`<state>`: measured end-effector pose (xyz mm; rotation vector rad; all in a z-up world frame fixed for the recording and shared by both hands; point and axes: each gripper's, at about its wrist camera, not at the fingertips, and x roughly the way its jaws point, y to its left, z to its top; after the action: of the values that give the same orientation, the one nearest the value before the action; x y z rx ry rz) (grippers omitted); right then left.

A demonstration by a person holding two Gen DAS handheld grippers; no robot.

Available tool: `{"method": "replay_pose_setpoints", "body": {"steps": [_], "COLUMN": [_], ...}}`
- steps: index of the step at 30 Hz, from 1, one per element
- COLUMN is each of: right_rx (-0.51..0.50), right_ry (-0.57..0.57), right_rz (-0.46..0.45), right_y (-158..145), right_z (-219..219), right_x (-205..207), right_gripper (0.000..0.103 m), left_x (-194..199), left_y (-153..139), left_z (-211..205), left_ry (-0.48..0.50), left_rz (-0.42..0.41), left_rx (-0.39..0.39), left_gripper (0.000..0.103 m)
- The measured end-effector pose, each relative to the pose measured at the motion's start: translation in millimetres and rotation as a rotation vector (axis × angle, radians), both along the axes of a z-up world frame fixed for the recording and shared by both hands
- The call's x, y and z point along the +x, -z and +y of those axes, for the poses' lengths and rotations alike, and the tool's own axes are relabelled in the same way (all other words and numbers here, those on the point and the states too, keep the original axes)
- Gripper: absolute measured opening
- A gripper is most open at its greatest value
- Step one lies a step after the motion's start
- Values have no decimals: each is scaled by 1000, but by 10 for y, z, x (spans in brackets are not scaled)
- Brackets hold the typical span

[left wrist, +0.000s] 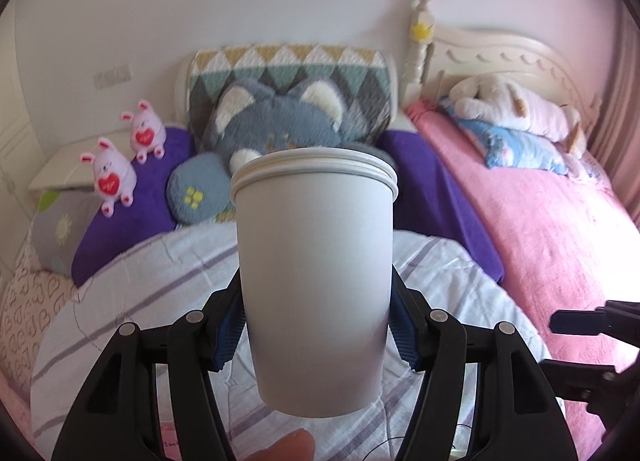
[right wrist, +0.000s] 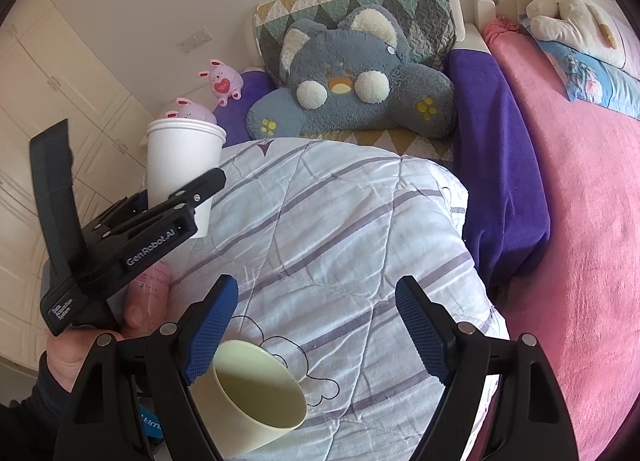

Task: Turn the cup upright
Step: 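Carry the upright white cup with the left tool back over the bed, then lower the white cup rim-up onto the quilt and open the left tool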

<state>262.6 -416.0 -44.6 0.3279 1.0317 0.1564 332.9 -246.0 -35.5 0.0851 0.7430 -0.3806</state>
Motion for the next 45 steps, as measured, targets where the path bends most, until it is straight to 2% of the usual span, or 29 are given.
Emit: {"method": "replay_pose_setpoints", "body": {"steps": [11,16,20,24,26,29,33,37,41,45], "right_rx": [-9,-18,-27,-38,-44,-59,-77,-89,-86,-96], "right_ry": [0,-4,-11,-28,-40,-53,-63,-58,-43,-32], "right_rz": [-13,-28,-49,-71,-80,-80,-91,-114,-95,-65], "right_y": [-99,-207,-327,-435,-475,-497,-524,-560,-486,-420], "right_z": [76,172,313,530,666,888,1192,1494,1745,1884], "right_x": [-70,-138,-240,-376,-456,-593,-827,-1179,-1509,-1686], "right_gripper": [82,82,82,82,82,82,82,82,82,82], "left_x": [-284,-489,-725,-1015,-1174,-1381,-1694,-2018,-2155,-2193], "left_y": [-359,-630,-831,-926,-957,-1019,-1127,-945,-407,21], "left_z": [169,436,753,1170,1426,1773,2065,2262,2402,2430], "left_ry": [94,122,133,137,139,155,167,171,136,105], "left_rz": [-114,-190,-245,-264,-257,-244,-302,-281,-168,-134], "left_rx": [-81,-97,-92,-100,-131,-219,-273,-288,-264,-229], "left_gripper": [63,63,63,63,63,63,63,64,64,64]}}
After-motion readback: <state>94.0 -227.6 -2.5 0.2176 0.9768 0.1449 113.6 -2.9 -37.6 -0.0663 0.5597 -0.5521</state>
